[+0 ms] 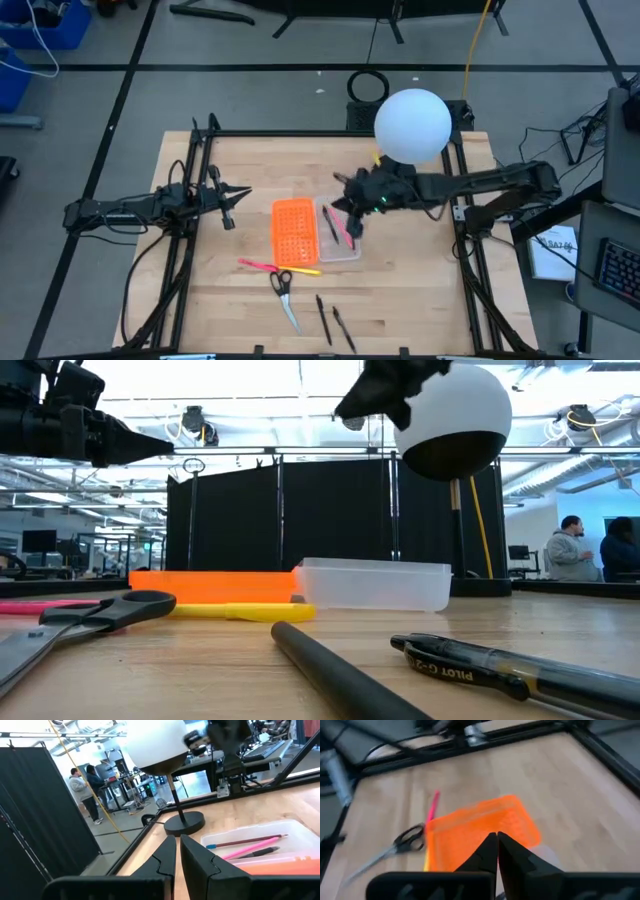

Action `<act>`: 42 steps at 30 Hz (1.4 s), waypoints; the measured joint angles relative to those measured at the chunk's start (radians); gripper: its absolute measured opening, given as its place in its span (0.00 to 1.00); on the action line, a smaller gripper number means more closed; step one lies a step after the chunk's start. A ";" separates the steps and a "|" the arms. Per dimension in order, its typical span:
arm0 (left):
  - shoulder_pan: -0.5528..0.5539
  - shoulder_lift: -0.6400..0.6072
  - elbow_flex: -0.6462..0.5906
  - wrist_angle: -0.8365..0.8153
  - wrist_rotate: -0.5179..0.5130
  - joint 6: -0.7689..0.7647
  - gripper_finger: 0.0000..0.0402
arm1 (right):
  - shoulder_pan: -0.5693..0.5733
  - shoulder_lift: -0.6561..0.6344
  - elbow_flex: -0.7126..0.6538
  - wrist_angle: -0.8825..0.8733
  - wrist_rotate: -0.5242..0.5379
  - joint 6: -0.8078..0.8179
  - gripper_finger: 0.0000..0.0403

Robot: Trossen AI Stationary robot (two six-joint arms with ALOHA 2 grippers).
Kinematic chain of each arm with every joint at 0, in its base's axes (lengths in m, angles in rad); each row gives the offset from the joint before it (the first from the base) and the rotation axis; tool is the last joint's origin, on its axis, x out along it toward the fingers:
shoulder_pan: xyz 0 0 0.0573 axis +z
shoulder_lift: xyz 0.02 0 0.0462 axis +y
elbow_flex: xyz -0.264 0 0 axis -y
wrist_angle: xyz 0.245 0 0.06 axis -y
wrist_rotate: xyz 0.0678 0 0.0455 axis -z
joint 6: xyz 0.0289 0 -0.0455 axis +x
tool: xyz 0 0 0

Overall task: Pick & place school supplies into a supply box
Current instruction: Put the pink pen into the supply box

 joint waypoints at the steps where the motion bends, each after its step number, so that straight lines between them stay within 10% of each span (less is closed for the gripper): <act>1: 0.000 0.000 0.000 -0.001 0.002 -0.006 0.09 | 0.012 -0.018 -0.042 0.040 0.000 -0.016 0.02; 12: 0.000 0.006 0.000 -0.035 0.001 -0.010 0.09 | 0.013 -0.259 -0.646 0.596 0.185 0.131 0.00; 20: 0.000 0.005 0.000 0.015 -0.285 0.000 0.09 | -0.017 -0.306 -0.795 0.906 0.153 -0.078 0.00; 27: 0.000 0.006 0.000 -0.027 -0.254 -0.003 0.09 | -0.115 -0.342 -0.826 0.915 -0.156 -0.176 0.00; 35: 0.000 0.006 0.000 -0.083 -0.255 -0.149 0.09 | -0.158 -0.544 -0.831 0.698 -0.165 -0.212 0.00; 42: 0.000 0.006 0.000 -0.170 -0.255 -0.262 0.09 | -0.108 -0.698 -0.990 0.880 -0.191 -0.272 0.00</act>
